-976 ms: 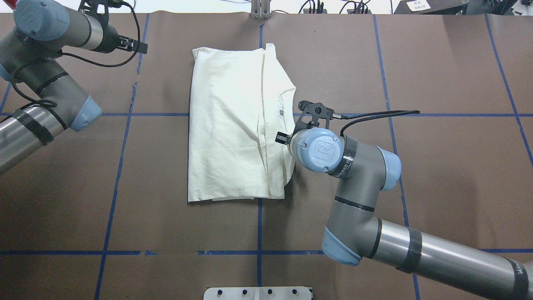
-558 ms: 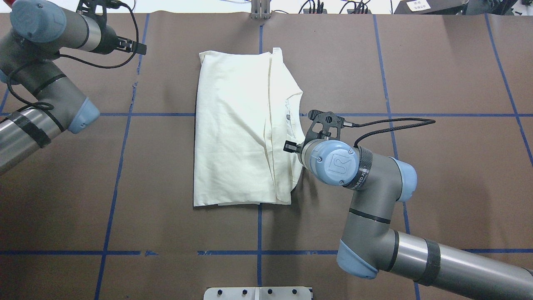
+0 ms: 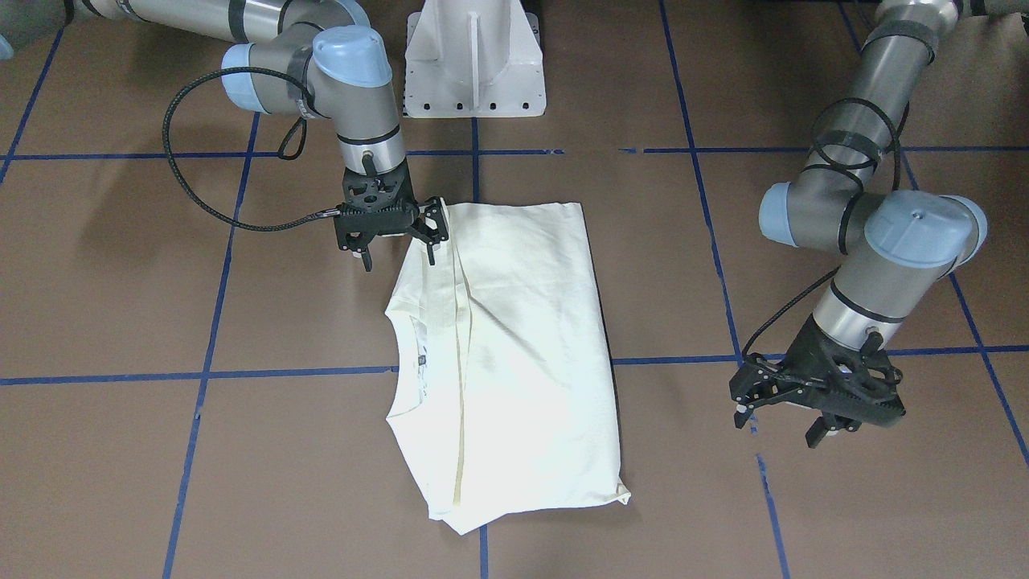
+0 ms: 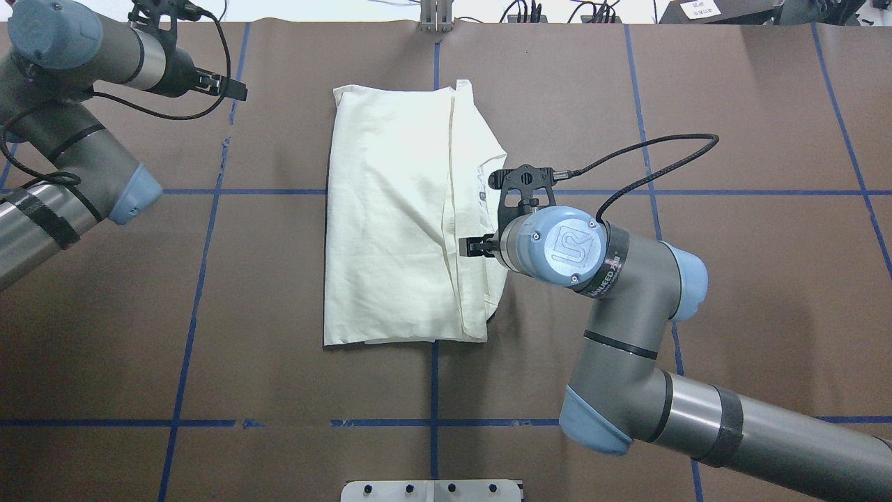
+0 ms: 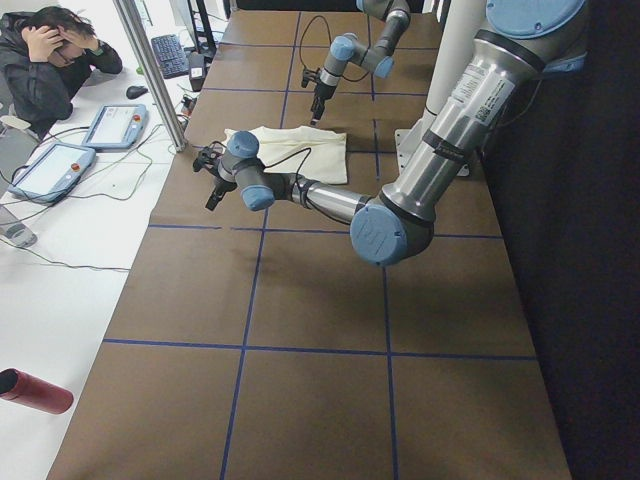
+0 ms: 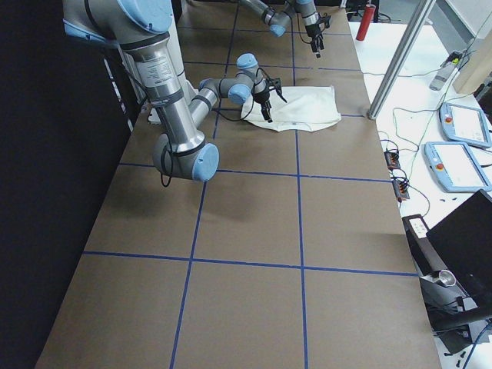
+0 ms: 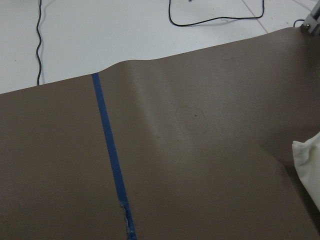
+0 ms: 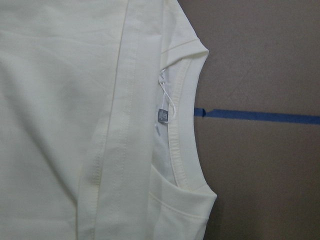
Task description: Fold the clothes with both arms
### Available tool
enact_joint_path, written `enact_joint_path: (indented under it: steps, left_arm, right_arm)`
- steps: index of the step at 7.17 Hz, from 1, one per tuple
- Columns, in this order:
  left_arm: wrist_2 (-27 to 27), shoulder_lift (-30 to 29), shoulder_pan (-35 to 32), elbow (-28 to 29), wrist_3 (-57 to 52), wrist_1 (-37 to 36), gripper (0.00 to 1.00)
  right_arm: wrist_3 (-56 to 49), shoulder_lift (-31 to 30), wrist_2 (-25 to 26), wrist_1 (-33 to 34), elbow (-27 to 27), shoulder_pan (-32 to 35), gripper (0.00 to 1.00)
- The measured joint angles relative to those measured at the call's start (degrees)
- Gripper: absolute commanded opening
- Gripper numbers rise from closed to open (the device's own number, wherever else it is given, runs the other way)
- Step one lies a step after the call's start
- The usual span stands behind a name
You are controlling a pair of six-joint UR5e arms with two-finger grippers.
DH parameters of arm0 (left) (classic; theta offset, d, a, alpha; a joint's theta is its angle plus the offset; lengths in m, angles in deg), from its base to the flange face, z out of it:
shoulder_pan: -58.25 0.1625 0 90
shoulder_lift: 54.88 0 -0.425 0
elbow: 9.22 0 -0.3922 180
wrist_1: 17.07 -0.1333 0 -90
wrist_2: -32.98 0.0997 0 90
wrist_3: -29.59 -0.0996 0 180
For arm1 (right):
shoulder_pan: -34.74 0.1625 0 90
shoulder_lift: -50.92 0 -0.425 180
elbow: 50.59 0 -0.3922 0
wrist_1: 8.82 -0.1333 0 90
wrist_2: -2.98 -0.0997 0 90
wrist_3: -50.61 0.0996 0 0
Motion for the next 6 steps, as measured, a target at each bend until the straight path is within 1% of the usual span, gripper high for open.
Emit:
enact_joint_path:
  steps: [1, 2, 3, 4, 5, 6]
  left_arm:
    - [-2.3, 0.2, -1.2, -0.3, -3.9, -1.5, 1.00]
    - [-4.5, 0.6, -3.3, -0.6, -10.2, -3.8, 1.00]
    - [-5.7, 1.3, -5.0, -1.2, -14.6, -5.2, 1.00]
    - [-6.0, 1.9, -5.6, -1.6, -16.3, -5.7, 1.00]
    - [-6.1, 2.3, -5.9, -1.8, -16.7, -5.8, 1.00]
    - [-6.1, 2.4, -6.0, -1.9, -16.7, -5.8, 1.00]
  right_arm:
    - [-4.8, 2.0, -0.7, 3.9, -0.3, 1.2, 1.00]
    - [-7.6, 3.8, -0.9, 5.6, -0.4, 1.7, 1.00]
    - [-8.7, 4.7, -0.8, 3.7, -0.1, 1.7, 1.00]
    - [-9.2, 5.1, -0.6, 0.9, 0.3, 1.7, 1.00]
    - [-10.1, 5.7, -0.4, 1.1, 0.6, 1.4, 1.00]
    - [-12.0, 7.6, -0.2, 5.6, 1.7, 0.7, 1.00]
